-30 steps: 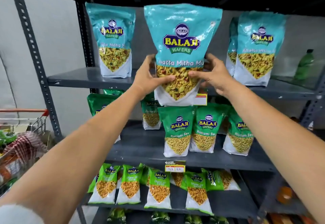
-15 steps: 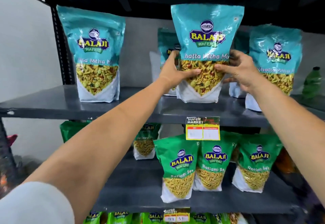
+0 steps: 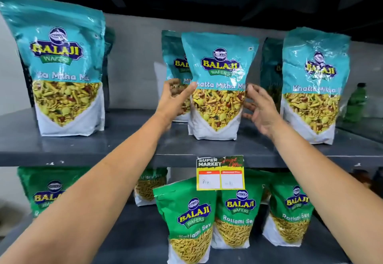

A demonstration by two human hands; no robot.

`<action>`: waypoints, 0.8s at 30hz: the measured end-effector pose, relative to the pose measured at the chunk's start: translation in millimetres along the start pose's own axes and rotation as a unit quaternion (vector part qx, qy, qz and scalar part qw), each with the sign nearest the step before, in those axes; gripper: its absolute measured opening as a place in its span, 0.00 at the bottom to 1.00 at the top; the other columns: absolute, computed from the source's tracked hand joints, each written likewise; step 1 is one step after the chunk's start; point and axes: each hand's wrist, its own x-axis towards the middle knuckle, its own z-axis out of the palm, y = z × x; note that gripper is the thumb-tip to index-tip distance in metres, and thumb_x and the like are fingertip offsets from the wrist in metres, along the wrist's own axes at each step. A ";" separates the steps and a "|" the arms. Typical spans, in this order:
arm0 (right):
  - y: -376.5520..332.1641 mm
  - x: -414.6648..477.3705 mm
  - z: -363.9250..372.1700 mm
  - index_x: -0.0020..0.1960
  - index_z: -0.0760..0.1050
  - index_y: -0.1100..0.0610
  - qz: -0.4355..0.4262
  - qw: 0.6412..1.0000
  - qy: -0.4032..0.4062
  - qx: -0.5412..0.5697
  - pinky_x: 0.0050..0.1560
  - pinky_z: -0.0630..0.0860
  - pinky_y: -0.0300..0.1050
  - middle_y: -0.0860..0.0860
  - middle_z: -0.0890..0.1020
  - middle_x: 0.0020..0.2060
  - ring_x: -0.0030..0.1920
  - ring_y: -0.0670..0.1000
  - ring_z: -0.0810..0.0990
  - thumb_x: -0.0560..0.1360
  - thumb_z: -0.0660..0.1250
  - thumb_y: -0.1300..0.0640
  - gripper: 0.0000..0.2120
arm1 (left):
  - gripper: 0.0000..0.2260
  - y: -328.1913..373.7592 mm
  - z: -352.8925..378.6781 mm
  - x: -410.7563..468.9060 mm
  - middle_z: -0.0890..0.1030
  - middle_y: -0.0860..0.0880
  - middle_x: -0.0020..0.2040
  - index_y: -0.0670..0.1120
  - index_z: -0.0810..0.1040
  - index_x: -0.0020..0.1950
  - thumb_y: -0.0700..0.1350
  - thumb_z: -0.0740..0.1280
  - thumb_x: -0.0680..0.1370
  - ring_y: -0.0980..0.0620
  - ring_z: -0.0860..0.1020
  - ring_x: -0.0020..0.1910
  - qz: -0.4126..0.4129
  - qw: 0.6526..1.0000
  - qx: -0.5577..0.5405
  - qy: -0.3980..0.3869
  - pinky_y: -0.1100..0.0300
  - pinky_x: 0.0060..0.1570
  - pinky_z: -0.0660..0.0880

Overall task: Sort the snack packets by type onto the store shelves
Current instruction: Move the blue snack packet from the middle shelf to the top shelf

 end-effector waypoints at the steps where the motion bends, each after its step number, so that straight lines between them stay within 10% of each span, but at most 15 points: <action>1: 4.9 -0.6 -2.4 0.50 0.74 0.47 0.011 1.000 -0.002 0.001 0.39 0.76 0.44 0.45 0.82 0.44 0.40 0.45 0.81 0.70 0.70 0.47 0.12 | 0.31 -0.9 -1.1 0.1 0.77 0.52 0.56 0.52 0.66 0.66 0.59 0.73 0.68 0.49 0.77 0.60 -0.006 1.000 0.013 -0.011 0.45 0.54 0.77; 8: 16.7 0.7 -3.0 0.53 0.75 0.49 0.018 0.996 -0.065 -0.065 0.41 0.77 0.45 0.47 0.83 0.48 0.46 0.47 0.82 0.71 0.72 0.62 0.15 | 0.34 -8.9 6.9 -4.2 0.79 0.55 0.51 0.47 0.68 0.68 0.46 0.80 0.66 0.51 0.80 0.50 -0.014 0.991 0.121 -0.059 0.49 0.50 0.80; 15: 16.7 11.1 37.1 0.59 0.72 0.48 0.024 0.984 -0.138 -0.111 0.35 0.80 0.41 0.45 0.80 0.54 0.54 0.49 0.81 0.69 0.75 0.60 0.22 | 0.33 -4.6 -36.7 -6.9 0.79 0.54 0.54 0.50 0.69 0.66 0.47 0.79 0.64 0.52 0.80 0.54 -0.031 0.990 0.124 -0.050 0.43 0.45 0.81; 24: 27.4 13.2 50.4 0.56 0.71 0.43 0.006 0.982 -0.137 -0.131 0.51 0.81 0.57 0.47 0.78 0.57 0.61 0.51 0.77 0.67 0.76 0.56 0.23 | 0.36 -12.1 -56.2 -6.6 0.74 0.47 0.66 0.52 0.68 0.68 0.49 0.78 0.63 0.56 0.78 0.56 -0.020 0.992 0.116 -0.055 0.52 0.39 0.81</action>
